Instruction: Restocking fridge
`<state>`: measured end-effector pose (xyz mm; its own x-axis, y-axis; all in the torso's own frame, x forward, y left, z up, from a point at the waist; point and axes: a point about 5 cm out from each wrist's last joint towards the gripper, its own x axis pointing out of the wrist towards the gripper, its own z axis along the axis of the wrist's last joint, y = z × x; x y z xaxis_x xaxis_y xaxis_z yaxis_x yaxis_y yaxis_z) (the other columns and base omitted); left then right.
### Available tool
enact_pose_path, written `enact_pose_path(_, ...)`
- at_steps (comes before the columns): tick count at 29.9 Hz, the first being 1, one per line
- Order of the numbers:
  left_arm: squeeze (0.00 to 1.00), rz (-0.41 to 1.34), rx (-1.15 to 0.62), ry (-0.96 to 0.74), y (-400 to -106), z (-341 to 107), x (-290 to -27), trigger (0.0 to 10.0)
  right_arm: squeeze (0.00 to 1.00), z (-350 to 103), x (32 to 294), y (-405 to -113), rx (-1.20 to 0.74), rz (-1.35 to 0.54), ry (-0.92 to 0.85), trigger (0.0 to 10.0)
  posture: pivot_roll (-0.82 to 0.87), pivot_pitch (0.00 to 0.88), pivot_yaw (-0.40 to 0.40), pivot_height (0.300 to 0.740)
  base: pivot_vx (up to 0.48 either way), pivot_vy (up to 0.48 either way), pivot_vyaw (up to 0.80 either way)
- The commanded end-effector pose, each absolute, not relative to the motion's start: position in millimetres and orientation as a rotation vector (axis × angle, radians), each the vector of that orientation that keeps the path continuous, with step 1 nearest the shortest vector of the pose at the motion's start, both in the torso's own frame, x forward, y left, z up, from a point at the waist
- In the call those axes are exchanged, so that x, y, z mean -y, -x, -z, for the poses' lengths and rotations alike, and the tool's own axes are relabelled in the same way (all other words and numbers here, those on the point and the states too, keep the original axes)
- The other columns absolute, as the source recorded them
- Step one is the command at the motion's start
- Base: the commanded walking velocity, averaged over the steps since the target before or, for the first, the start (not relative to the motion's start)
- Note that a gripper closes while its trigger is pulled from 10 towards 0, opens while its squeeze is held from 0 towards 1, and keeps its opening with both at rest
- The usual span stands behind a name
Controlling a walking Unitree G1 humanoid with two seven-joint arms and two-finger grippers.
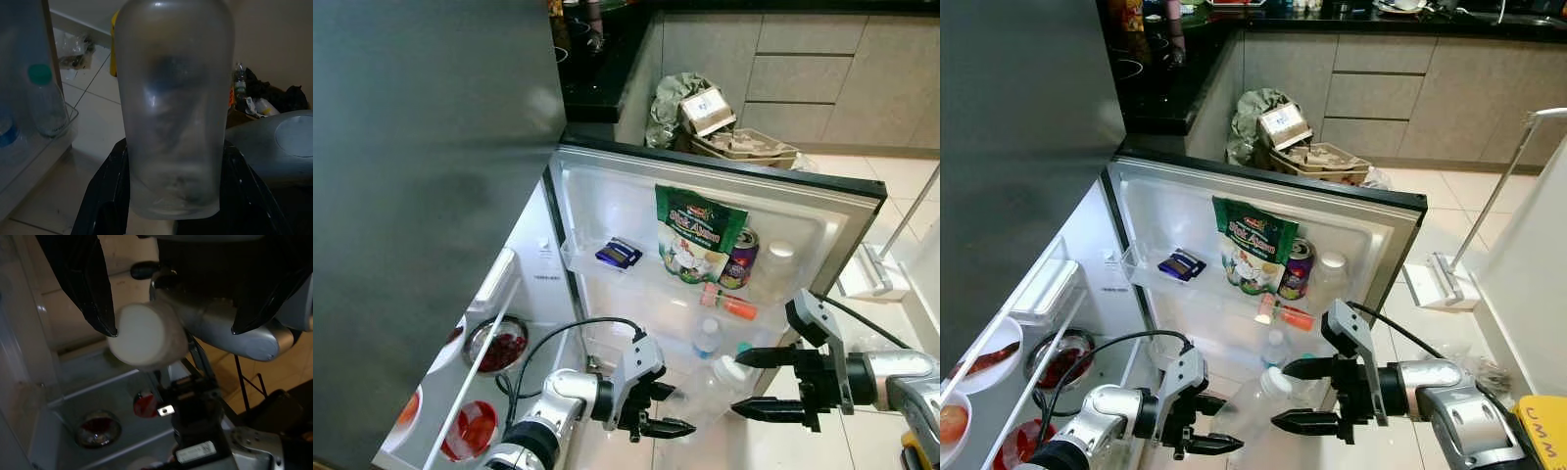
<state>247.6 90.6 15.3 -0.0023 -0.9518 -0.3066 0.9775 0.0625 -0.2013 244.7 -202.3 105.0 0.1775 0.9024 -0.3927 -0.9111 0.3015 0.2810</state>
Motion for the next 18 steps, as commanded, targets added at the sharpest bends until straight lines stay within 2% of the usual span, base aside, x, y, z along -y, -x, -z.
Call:
enact_pose_path(1, 0.0, 1.524, -0.41, -0.088, -246.3, -15.8, -99.0, 10.0, 0.0, -103.4, 207.6, -244.7, -0.557, -1.259, 0.026, 10.0, -0.07, 0.0, 0.01, 0.74, 0.0, 0.0, 0.0)
enact_pose_path(12, 0.0, 1.56, -0.417, -0.071, -240.6, -15.4, -103.2, 10.0, 0.0, -99.1, 207.7, -243.0, -0.579, -1.261, 0.037, 10.0, -0.07, 0.0, 0.003, 0.74, 0.0, 0.0, 0.0)
enact_pose_path(18, 0.0, 1.625, -0.415, -0.049, -234.9, -17.3, -97.4, 10.0, 0.0, -92.5, 187.3, -242.0, -0.567, -1.323, 0.02, 10.0, -0.06, 0.0, -0.001, 0.74, 0.0, 0.0, 0.0)
